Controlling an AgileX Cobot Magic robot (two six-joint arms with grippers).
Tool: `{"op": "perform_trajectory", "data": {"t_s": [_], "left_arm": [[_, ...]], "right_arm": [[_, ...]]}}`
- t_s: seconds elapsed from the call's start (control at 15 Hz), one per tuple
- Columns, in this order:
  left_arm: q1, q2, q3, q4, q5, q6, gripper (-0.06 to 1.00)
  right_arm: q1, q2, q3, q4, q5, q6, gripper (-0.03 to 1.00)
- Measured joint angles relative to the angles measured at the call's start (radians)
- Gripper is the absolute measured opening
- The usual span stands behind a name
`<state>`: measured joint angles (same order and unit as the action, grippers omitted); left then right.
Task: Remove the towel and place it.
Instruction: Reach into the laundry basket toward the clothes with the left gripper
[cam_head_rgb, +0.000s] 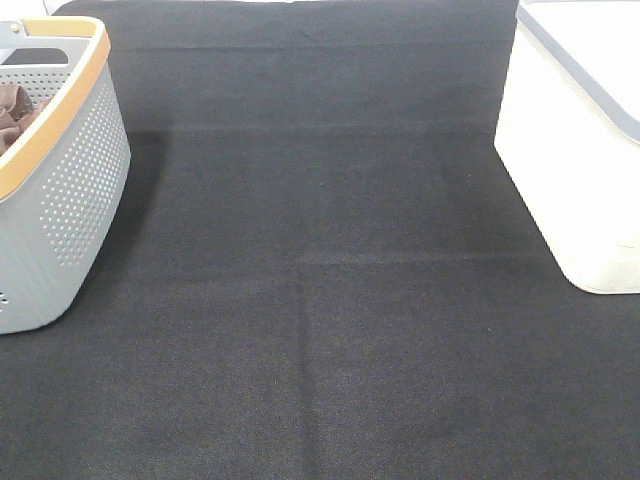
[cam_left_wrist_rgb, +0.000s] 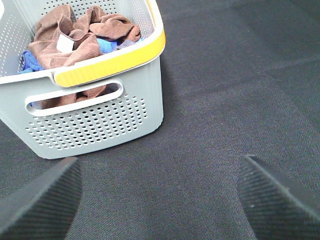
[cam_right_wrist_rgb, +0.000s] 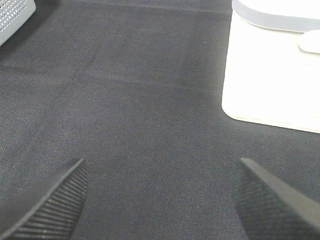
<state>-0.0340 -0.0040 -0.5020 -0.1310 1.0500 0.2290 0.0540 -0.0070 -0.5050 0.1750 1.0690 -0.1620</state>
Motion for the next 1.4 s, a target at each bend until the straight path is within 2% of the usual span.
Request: {"op": "perform_trajectory", "data": {"t_s": [1.4], "left_arm": [[0.000,0.000,0.000,0.000,0.000,0.000,0.81]], "right_arm": [[0.000,0.000,0.000,0.000,0.000,0.000,0.76]]}}
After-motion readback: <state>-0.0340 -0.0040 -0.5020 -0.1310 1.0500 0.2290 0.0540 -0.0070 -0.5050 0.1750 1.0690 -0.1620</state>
